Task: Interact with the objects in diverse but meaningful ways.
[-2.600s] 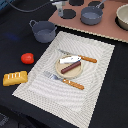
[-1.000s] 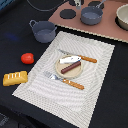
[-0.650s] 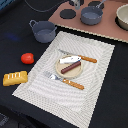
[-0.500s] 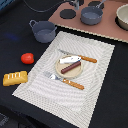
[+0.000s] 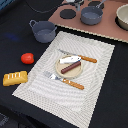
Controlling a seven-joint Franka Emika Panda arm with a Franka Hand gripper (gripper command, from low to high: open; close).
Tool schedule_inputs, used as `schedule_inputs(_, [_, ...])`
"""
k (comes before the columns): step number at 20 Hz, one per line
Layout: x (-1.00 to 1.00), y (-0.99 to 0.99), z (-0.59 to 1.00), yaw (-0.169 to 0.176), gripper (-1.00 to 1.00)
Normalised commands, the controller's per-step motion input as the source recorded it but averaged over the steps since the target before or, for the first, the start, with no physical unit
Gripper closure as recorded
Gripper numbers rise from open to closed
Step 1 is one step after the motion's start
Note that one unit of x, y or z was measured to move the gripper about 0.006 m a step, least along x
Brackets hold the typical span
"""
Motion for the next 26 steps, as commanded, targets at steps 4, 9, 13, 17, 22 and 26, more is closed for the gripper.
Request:
schedule_inputs(4, [0.25,0.11,-0.13,-0.03,-1.0])
schedule_inputs(9, [0.19,0.08,-0.22,-0.027,-1.0])
schedule_inputs(13, [0.18,0.13,-0.2,-0.013,-1.0])
schedule_inputs(17, [0.34,0.42,-0.08,0.0,-1.0])
schedule_inputs(22, [0.37,0.49,-0.03,-0.001,-1.0])
schedule_inputs(26, [0.4,0.55,0.0,-0.004,-1.0])
